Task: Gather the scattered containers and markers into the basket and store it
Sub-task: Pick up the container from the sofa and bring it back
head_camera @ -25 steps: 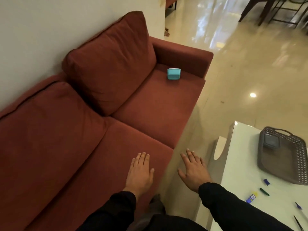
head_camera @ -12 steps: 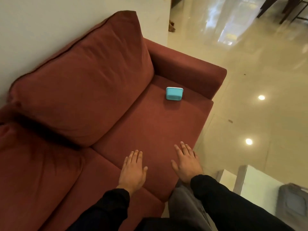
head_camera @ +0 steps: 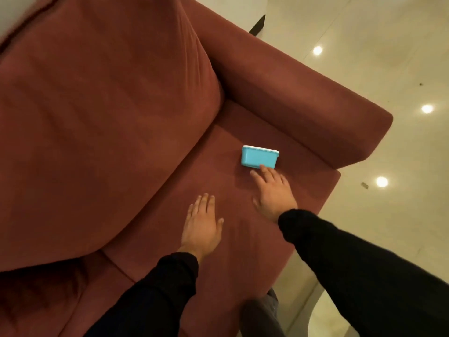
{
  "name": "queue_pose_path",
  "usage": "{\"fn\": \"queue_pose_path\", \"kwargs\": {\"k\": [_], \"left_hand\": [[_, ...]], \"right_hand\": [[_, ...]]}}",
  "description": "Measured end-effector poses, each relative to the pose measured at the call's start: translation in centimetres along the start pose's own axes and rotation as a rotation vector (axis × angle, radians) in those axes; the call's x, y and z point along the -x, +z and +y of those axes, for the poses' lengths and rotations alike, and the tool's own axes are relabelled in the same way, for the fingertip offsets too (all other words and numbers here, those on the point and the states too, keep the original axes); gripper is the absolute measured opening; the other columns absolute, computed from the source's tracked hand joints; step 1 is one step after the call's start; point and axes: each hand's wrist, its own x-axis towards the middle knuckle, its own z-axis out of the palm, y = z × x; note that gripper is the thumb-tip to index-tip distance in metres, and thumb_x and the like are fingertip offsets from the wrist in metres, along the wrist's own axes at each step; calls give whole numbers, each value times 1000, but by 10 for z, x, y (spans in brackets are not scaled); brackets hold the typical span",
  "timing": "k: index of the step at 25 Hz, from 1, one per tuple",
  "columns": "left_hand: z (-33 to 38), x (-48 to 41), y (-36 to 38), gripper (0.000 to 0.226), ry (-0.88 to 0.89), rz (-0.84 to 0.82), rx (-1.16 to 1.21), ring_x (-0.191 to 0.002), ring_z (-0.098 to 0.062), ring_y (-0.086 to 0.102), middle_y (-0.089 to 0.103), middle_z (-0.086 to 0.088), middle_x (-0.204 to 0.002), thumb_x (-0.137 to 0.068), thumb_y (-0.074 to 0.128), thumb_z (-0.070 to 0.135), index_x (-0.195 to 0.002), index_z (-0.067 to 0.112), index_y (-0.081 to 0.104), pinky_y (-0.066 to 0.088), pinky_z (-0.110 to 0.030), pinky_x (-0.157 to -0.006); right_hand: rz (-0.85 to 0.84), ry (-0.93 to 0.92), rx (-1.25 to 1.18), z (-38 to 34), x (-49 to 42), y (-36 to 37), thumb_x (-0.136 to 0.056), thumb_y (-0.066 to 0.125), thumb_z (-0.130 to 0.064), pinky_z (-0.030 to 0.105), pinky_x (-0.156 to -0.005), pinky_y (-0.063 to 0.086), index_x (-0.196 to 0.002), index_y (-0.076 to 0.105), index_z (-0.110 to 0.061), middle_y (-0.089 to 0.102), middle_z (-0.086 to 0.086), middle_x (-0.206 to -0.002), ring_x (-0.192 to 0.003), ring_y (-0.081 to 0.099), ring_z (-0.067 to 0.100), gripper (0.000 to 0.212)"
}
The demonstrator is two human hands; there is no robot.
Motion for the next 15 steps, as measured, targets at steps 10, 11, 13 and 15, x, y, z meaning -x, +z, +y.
{"fn": "queue_pose_path", "kwargs": {"k": [10, 11, 13, 15], "left_hand": [[5, -159, 38, 75, -8, -105, -60, -150, -27, 7, 11, -11, -162, -95, 51, 41, -154, 11, 15, 14, -46, -121], [4, -161, 41, 77, -15, -126, -58, -150, -26, 5, 8, -10, -163, -94, 52, 41, -154, 12, 14, 13, -46, -121], [0, -158, 50, 78, -37, -158, -40, -150, -26, 3, 5, -10, -163, -94, 52, 42, -154, 12, 13, 12, -46, -121], [-2, -143, 55, 78, -58, -184, -32, -150, -27, 3, 4, -10, -163, -94, 52, 43, -155, 12, 13, 12, -46, -121]], "right_hand": [[-73, -30, -47, 73, -179, 11, -100, 36, -59, 53, -118, 23, -156, 28, -27, 24, 10, -163, -149, 20, 33, 66], [-153, -35, -32, 71, -178, 15, -99, 30, -65, 54, -119, 21, -158, 23, -31, 20, 8, -165, -150, 17, 33, 68], [-247, -57, -27, 68, -174, 20, -98, 26, -68, 56, -120, 16, -158, 17, -39, 11, 7, -167, -152, 12, 35, 67], [-334, -103, -11, 64, -164, 21, -99, 29, -64, 59, -121, 9, -157, 11, -44, 1, 9, -168, -153, 5, 37, 64]]}}
